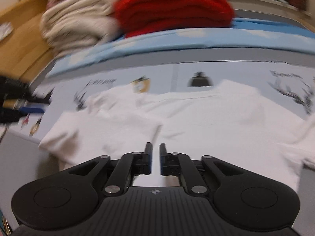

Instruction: Fold small clothes

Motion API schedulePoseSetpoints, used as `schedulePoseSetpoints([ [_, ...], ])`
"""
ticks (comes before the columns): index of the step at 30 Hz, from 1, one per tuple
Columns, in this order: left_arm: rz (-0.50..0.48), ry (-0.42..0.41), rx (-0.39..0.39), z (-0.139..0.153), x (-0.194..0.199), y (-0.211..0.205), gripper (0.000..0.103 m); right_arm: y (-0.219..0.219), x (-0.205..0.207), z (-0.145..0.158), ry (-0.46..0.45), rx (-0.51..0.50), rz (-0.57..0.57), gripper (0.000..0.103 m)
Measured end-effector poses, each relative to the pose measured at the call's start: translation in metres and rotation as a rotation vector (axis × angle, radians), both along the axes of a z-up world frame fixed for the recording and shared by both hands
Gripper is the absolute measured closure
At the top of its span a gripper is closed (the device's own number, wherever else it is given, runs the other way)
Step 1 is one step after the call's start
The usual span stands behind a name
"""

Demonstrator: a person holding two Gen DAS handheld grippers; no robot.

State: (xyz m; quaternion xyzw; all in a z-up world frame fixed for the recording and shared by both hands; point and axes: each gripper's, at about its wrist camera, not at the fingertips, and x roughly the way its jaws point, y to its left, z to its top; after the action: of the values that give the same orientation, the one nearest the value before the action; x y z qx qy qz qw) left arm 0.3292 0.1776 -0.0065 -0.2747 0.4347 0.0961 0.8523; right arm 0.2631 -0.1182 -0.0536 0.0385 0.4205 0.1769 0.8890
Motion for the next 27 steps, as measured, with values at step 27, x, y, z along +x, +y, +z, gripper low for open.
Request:
schedulePoseSetpoints([
  [27, 0.027, -0.002, -0.069, 0.009, 0.013, 0.026, 0.076, 0.044, 0.018, -0.015, -0.176, -0.132, -0.034, 0.098],
])
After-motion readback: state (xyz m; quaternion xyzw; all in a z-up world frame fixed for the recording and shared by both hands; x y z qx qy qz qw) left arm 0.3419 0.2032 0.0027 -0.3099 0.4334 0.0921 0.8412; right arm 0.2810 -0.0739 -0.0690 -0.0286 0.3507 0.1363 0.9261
